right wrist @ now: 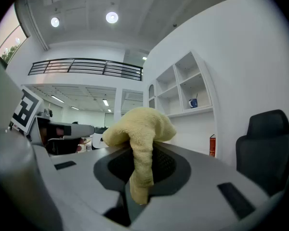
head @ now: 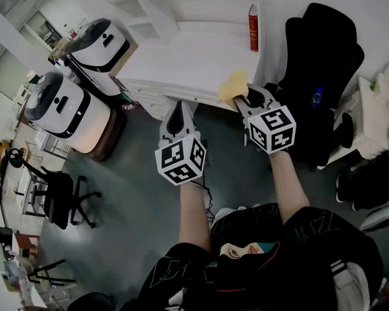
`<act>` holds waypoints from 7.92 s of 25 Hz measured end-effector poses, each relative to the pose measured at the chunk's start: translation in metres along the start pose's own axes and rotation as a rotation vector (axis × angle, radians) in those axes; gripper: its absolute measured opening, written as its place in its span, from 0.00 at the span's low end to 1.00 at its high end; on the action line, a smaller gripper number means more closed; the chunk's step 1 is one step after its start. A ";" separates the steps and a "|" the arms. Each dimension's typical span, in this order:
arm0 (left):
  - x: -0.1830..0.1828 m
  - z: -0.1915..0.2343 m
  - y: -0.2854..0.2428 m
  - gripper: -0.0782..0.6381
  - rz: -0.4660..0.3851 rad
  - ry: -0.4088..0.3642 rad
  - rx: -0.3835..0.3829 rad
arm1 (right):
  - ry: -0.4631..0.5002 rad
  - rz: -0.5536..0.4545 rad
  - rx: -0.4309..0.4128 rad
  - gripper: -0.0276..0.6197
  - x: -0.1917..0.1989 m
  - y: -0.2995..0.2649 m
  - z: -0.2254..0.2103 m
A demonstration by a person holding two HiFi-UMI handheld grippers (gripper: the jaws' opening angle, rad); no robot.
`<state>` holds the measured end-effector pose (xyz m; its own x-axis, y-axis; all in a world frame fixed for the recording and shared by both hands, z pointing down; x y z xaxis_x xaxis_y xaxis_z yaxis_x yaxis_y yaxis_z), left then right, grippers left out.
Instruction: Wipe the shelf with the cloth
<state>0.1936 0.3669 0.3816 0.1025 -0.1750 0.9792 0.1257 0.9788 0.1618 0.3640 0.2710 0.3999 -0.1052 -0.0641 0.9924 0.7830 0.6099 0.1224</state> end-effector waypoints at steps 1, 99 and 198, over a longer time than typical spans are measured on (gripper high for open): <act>0.000 -0.002 -0.001 0.11 -0.002 0.003 0.007 | 0.004 0.003 0.000 0.14 0.000 -0.001 -0.001; -0.057 0.255 -0.587 0.11 -0.263 -0.097 0.230 | 0.063 -0.139 -0.180 0.14 -0.045 -0.631 -0.193; -0.130 0.353 -0.794 0.11 -0.461 -0.096 0.499 | 0.589 -0.289 -0.046 0.14 -0.247 -0.925 -0.253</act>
<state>-0.2674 -0.3500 0.1689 0.0568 -0.5977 0.7997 -0.3365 0.7427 0.5789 -0.1790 -0.4770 0.0449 0.0281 -0.6496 0.7597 0.8001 0.4702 0.3725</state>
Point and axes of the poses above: the fingertips, and each gripper's own axes: y backward along the fingers, z to its left, x out of its underside, the point moved 6 cm from there along y, backward along the fingers, and after that the axes turned 7 degrees about -z, right-handed, at the moved point
